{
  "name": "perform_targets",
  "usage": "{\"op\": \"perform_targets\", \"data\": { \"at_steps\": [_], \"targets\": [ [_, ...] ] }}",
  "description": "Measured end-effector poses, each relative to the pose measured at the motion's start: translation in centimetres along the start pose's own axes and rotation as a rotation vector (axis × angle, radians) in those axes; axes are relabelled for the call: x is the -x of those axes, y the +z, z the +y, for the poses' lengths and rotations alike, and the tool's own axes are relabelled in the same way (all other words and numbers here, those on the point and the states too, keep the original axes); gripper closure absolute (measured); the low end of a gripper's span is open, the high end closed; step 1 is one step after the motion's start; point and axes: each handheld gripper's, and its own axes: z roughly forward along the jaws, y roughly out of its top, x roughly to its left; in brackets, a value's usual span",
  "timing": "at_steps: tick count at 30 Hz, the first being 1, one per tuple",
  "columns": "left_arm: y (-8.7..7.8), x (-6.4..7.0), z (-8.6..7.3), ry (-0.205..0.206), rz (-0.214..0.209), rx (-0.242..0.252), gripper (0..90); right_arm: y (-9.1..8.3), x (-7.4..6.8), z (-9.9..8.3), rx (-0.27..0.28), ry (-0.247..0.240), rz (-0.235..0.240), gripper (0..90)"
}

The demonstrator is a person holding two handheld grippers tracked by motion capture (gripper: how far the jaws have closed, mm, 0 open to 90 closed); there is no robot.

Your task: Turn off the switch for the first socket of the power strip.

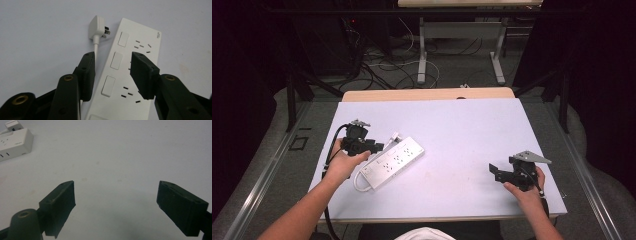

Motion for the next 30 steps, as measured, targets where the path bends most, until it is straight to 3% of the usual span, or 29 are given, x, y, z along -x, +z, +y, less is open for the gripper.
{"op": "perform_targets", "data": {
  "at_steps": [7, 12, 16, 21, 23, 24, 27, 30],
  "targets": [
    [-1.1, 0.0, -0.5, 0.004, 0.018, 0.037, 53.9, -0.1, 0.0, 0.0, -0.004, -0.005, 0.002, 14.5],
    [-1.7, 0.0, -1.2, 0.005, 0.004, 0.087, 52.2, -0.1, 0.0, 0.0, 0.003, -0.001, -0.005, 14.5],
    [-2.2, 0.2, -2.0, -0.055, 0.006, 0.183, 43.0, -0.1, 0.0, 0.0, -0.003, -0.006, 0.003, 14.5],
    [-2.9, 0.5, -2.4, -0.061, 0.026, 0.228, 28.0, -0.1, 0.0, 0.0, -0.004, -0.004, 0.003, 14.5],
    [-3.1, 0.7, -2.5, -0.057, 0.030, 0.228, 23.6, -0.1, 0.0, 0.0, -0.004, -0.004, 0.003, 14.5],
    [-3.3, 0.7, -2.5, -0.051, 0.025, 0.218, 14.6, -0.1, 0.0, 0.0, -0.003, -0.007, 0.002, 14.6],
    [-3.6, 0.7, -2.8, -0.045, 0.019, 0.209, 12.8, -0.1, 0.0, 0.0, -0.002, -0.007, 0.003, 14.6],
    [-4.1, 0.7, -3.2, -0.060, 0.005, 0.217, 0.0, -0.1, 0.0, 0.0, -0.001, -0.006, 0.002, 14.5]
  ]
}}
